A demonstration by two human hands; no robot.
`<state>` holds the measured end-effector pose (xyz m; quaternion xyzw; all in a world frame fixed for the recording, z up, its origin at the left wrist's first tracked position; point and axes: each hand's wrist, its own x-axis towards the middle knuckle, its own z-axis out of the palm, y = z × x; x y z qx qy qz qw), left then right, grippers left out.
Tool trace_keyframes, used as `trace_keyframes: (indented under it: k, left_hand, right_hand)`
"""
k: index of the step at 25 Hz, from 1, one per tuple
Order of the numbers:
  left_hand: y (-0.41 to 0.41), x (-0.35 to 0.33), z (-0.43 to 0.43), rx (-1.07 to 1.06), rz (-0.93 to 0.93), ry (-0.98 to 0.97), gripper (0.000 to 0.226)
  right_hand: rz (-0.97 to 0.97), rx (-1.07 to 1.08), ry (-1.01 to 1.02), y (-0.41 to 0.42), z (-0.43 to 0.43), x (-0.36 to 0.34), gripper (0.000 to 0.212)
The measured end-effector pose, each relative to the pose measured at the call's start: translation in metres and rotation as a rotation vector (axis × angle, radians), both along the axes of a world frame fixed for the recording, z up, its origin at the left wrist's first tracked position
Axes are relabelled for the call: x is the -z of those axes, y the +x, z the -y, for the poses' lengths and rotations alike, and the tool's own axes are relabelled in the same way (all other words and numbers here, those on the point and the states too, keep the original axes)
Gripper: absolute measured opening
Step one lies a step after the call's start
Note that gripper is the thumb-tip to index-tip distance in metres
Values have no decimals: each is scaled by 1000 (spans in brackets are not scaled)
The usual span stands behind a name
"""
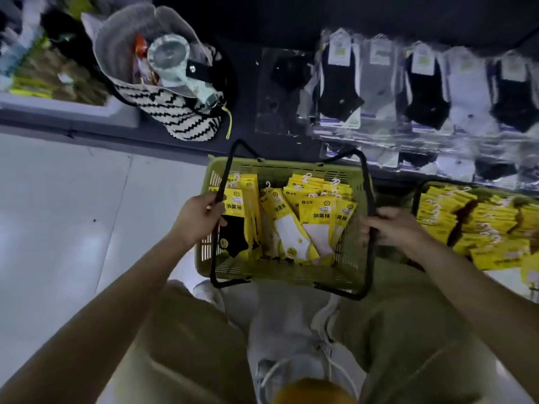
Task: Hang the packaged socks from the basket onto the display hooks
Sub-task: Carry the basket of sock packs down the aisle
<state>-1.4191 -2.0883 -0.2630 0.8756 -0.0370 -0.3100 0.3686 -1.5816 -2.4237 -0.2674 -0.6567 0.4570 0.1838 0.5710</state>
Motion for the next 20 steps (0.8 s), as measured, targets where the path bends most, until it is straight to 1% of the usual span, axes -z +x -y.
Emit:
trace_keyframes:
  k: [2,4,5,7,10,12,14,15,17,20]
  left_hand:
    - [6,7,-9,66,34,-1,11]
    - [13,19,-20,49,44,23,14]
    - [17,28,-26,20,33,66,14]
    - [18,46,-37,-3,46,208,18]
    - [0,48,-41,74,143,409,24]
    - [-19,45,-46,134,184,465,23]
    - [-30,36,-49,238,246,522,24]
    - [-33,31,-51,282,259,536,24]
    - [-42,22,-52,358,243,524,23]
    - [-47,18,-44,402,237,479,27]
  right_hand:
    - [30,-66,1,-5,13,4,11]
    - [29,-112,-63,-10,20,17,10]
    - [7,-129,-128,-9,23,24,13]
    - [-40,-232,-312,-7,23,35,23]
    - [-142,-497,-676,-19,17,14,40]
    - [-127,-603,-803,-37,12,1,41]
    - [-94,-674,-830,-56,7,-6,51]
    - [-81,-696,-825,-62,6,-10,51]
    - [-51,-727,-801,-71,2,-18,43]
    - [31,-763,-811,-67,-8,-16,33]
